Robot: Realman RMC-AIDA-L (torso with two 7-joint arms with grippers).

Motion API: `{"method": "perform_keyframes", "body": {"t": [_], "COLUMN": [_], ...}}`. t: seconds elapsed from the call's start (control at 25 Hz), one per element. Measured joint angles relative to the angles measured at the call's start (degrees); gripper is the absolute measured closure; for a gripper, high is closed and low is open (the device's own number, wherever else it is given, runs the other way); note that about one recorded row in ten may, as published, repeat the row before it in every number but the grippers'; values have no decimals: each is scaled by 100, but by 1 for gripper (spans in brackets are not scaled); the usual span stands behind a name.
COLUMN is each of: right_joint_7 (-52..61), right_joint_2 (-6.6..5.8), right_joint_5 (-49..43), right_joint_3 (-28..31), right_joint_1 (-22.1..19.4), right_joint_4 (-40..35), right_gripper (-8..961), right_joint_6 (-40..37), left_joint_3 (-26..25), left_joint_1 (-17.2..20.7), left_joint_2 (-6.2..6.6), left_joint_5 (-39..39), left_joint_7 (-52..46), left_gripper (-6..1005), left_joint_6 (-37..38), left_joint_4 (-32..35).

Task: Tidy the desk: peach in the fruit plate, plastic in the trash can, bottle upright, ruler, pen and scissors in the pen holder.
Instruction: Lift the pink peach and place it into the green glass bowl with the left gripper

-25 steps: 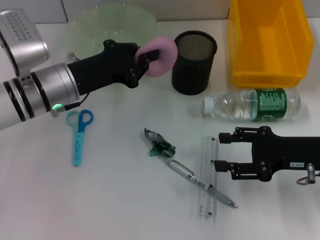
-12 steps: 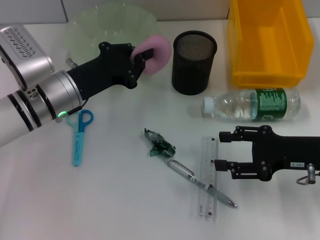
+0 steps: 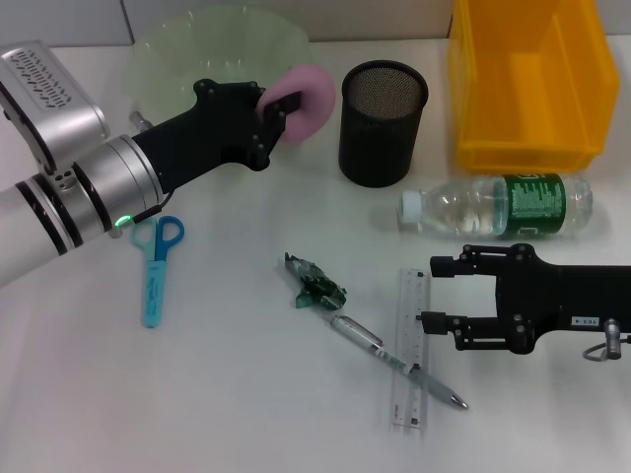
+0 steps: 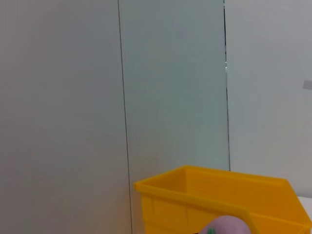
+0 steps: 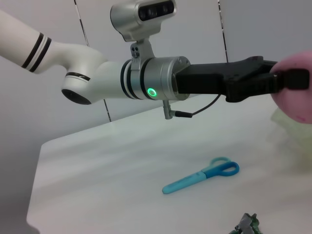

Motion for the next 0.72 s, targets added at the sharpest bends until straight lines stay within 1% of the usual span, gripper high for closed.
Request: {"method": "perform_keyframes", "body": {"t": [0.72], "right_joint_7": [-1], "right_joint_2": [-9], "right_joint_5": [0], "right_joint_3": [-34], "right_joint_1": [57], "right_joint_4": [-5], "right_gripper": [210], "right_joint_6": [14], "left_joint_3": [-10], "left_joint_1": [-9], "left_joint_2": [0], "left_joint_5": [-4], "left_joint_7": [6], "left_gripper": [913], "left_joint_6": [-50], "left_joint_4": [-7]}}
